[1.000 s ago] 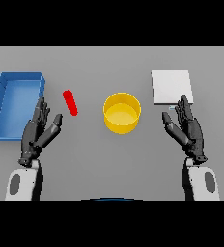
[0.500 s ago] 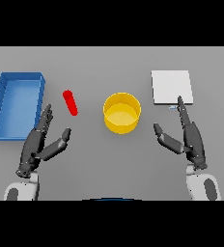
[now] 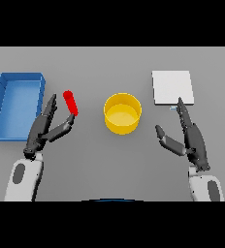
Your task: Pick up the red beaker and tilt it to pour out 1 green nut into yellow bowl. Pick up the yellow bowl and place it on the metallic measuring scale.
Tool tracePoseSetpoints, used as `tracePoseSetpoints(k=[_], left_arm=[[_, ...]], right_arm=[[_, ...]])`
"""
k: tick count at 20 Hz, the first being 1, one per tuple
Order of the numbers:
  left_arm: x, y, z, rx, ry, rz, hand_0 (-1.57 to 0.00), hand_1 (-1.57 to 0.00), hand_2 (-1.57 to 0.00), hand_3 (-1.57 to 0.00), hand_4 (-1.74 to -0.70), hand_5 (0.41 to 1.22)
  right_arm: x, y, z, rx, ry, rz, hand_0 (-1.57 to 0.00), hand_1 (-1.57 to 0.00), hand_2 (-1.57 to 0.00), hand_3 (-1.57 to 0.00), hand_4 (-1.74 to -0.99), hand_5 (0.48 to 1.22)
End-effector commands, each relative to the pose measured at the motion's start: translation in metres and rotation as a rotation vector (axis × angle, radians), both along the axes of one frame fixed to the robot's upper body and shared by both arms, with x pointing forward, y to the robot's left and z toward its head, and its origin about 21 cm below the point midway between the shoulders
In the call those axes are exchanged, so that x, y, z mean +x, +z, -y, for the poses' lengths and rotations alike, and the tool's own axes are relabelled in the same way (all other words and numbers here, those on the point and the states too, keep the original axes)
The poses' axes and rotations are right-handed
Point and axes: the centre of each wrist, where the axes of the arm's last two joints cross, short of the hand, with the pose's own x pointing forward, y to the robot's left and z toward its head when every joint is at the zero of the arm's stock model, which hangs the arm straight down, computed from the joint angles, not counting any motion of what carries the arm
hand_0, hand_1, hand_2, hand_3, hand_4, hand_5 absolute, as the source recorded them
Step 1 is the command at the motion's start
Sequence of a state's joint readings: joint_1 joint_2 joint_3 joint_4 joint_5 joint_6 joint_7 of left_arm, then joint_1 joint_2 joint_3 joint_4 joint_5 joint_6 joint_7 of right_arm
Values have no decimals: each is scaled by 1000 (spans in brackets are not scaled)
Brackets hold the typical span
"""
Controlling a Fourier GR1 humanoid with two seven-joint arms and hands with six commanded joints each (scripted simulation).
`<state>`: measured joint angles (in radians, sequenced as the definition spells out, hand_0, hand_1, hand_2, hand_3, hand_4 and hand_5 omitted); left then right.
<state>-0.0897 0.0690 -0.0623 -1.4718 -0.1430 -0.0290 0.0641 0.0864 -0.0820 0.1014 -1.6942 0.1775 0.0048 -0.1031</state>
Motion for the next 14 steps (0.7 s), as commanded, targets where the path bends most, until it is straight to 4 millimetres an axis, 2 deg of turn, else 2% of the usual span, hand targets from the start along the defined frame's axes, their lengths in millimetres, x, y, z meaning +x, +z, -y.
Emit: tracePoseSetpoints(k=[1,6,11,12,14], left_arm=[[5,-4,3,5,-9,3,1,1,1,1,-1176,640],[39,-5,9,12,-44,26,1,1,1,1,-1197,646],[59,-2,22,60,-40,29,1,1,1,1,-1197,663],[62,-2,26,61,-42,29,1,1,1,1,-1196,664],[69,-8,27,60,-36,5,1,1,1,1,-1203,671]], right_arm=[[0,1,-2,4,9,8,1,1,1,1,-1225,627],[0,-2,-1,-15,-4,3,1,1,1,1,-1218,626],[4,1,4,10,-7,-7,1,1,1,1,-1231,633],[4,1,0,12,-3,-6,1,1,1,1,-1233,634],[1,3,-1,12,-4,7,1,1,1,1,-1238,638]])
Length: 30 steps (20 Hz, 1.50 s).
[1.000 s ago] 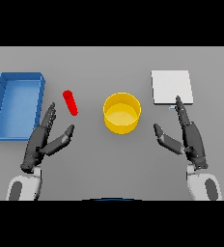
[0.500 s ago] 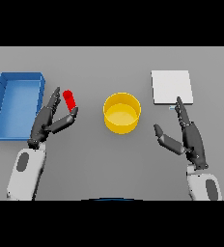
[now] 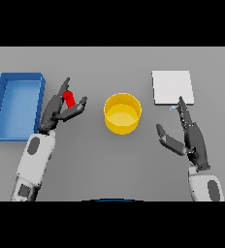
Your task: Pick up the red beaker and tilt it to pour out 1 green nut into yellow bowl. Pick up the yellow bowl and place it on the metallic measuring scale.
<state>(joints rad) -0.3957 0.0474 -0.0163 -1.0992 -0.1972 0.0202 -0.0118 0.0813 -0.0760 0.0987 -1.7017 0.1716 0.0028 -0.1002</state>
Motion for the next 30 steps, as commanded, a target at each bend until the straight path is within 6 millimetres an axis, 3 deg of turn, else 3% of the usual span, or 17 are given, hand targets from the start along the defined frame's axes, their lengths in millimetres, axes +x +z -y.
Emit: tracePoseSetpoints(k=[1,8,10,12,13,15,17,18,20,25,30], left_arm=[[3,-1,1,0,5,7,1,1,1,1,-1207,673],[15,-17,6,-120,25,52,-4,-7,-54,-37,-1328,738],[15,-22,16,-146,32,59,-207,-230,-287,-254,-1401,787],[19,-21,18,-122,82,67,-551,-588,-662,-728,-1471,943],[18,-23,19,-81,95,61,-755,-783,-844,-884,-1519,999],[19,-21,26,-26,70,82,-1049,-1067,-1106,-1058,-1589,1079],[17,-21,27,-37,60,87,-1237,-1248,-1273,-1154,-1636,1130],[16,-20,27,-40,56,88,-1304,-1313,-1333,-1237,-1597,1148],[18,-19,24,-35,55,84,-1400,-1406,-1419,-1357,-1542,1174],[22,-1,19,-201,31,148,-1515,-1517,-1521,-1501,-1676,1144],[29,29,18,-172,-18,189,-1553,-1553,-1555,-1548,-1720,1131]], right_arm=[[-1,0,-1,1,0,-4,1,1,1,1,-1240,639],[-3,-1,5,0,-15,-9,1,1,1,1,-1244,644],[-2,4,8,-4,-19,0,1,1,1,1,-1240,645],[-2,4,8,-6,-15,-8,1,1,1,1,-1237,648],[-4,2,7,1,-21,-15,1,1,1,1,-1239,648],[-4,-1,7,-6,-19,-21,1,1,1,1,-1239,648],[-1,2,5,-5,-17,-9,1,1,1,1,-1242,650],[0,2,4,10,-12,-17,1,1,1,1,-1250,647],[-3,0,2,20,-4,-7,1,1,1,1,-1255,644],[-3,-2,5,-6,-11,-12,1,1,1,1,-1238,643],[-6,-5,5,-15,-6,10,1,1,1,1,-1226,650]])
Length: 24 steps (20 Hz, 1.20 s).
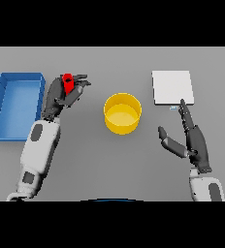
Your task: Pick up the red beaker and tilt it to pour out 1 green nut into yellow bowl. Pick up the yellow bowl and place it on the metallic measuring scale.
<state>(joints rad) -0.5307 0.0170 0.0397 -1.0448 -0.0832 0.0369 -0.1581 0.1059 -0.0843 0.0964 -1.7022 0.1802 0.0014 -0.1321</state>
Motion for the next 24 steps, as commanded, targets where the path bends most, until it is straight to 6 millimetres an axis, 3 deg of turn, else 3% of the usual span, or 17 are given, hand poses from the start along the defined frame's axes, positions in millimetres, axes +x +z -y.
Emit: tracePoseSetpoints(k=[1,7,13,17,23,24], left_arm=[[1,3,0,27,-7,0,-1556,-1557,-1558,-1553,-1724,1130],[10,17,-4,161,-48,26,-1559,-1560,-1561,-1556,-1727,1138],[21,51,4,562,-153,64,-1568,-1568,-1568,-1567,-1737,1125],[26,73,29,806,-231,101,-1570,-1570,-1570,-1569,-1740,1139],[28,83,63,1244,-325,157,-1571,-1571,-1571,-1571,-1741,1197],[27,83,68,1325,-353,164,-1571,-1571,-1571,-1571,-1689,1202]], right_arm=[[0,1,-1,-15,-5,14,1,1,1,1,-1219,653],[4,3,-1,-31,-3,29,1,1,1,1,-1213,662],[0,1,-7,-44,-5,-6,1,1,1,1,-1186,660],[4,6,0,-44,-10,-15,1,1,1,1,-1178,667],[2,10,-7,-13,-2,-21,1,1,1,1,-1187,676],[1,10,-4,-14,-6,-19,1,1,1,1,-1191,675]])
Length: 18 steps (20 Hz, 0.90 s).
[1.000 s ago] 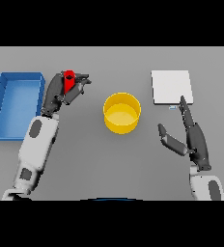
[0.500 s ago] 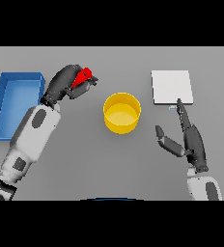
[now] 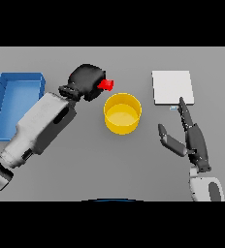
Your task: Pick up the red beaker and tilt it to pour out 1 green nut into yellow bowl. Pick up the yellow bowl and place it on the metallic measuring scale.
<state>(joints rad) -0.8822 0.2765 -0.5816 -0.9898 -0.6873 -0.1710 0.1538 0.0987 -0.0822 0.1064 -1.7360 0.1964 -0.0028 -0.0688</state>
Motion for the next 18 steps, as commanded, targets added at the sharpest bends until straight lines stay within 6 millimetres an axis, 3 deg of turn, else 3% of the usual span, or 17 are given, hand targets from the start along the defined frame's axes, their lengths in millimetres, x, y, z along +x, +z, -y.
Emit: tracePoseSetpoints(k=[1,7,11,18], left_arm=[[3,2,2,60,-17,8,-1571,-1571,-1571,-1492,-1698,1205],[10,17,26,380,-172,70,-1571,-1571,-1571,-1295,-1719,1217],[9,16,42,520,-289,97,-1571,-1571,-1571,-1458,-1727,1219],[11,25,59,800,-416,221,-1571,-1571,-1571,-1547,-1737,1221]], right_arm=[[-1,-1,0,5,3,2,1,1,1,1,-1190,675],[-1,-7,-2,62,-2,-38,1,1,1,1,-1206,639],[-3,-7,-2,40,-11,-11,1,1,1,1,-1221,610],[0,-9,-2,21,-35,7,1,1,1,1,-1160,569]])
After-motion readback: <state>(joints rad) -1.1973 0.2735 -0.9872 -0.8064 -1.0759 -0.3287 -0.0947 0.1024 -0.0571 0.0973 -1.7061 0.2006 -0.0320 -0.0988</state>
